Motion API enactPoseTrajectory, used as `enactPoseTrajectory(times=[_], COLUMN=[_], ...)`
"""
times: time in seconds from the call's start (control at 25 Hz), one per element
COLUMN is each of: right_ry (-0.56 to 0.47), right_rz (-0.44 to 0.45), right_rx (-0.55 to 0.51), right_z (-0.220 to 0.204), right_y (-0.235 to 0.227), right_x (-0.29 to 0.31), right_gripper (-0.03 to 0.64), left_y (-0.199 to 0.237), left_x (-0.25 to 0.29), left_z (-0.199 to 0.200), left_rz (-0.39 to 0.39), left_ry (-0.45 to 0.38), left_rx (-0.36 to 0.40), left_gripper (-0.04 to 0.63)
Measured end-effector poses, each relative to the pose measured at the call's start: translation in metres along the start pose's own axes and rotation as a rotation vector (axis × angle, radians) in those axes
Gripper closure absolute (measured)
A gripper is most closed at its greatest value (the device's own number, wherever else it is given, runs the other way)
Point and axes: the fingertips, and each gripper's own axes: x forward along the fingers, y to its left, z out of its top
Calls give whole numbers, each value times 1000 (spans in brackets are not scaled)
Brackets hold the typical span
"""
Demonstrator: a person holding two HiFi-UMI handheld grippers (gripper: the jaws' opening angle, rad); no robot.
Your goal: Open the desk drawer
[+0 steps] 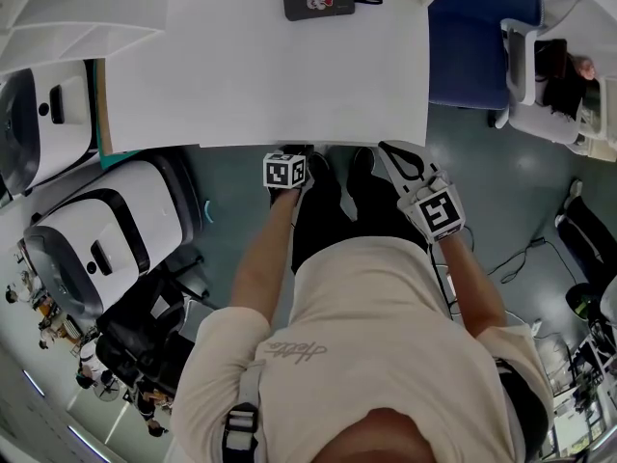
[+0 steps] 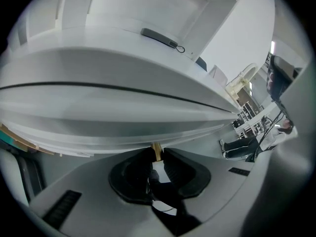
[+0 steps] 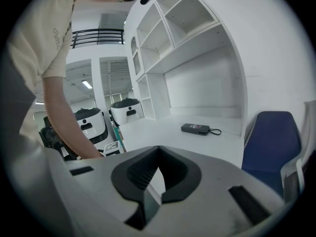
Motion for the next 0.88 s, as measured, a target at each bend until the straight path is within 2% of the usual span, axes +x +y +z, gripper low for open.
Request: enactPoseTrajectory(times=[0.36,0.88], right_ry=[5,7], right_rz=[11,64], right_rx=[8,22], right_z=[-11,-30], right_y=[3,35], right_x=[-12,-15], right_gripper=[620,620], left_y=[-6,-14], left_x=[-9,-20], left_z=[-30,-69], left_rz=[17,21], left_ry=[2,34], left_rx=[-5,0], left_gripper=[520,520])
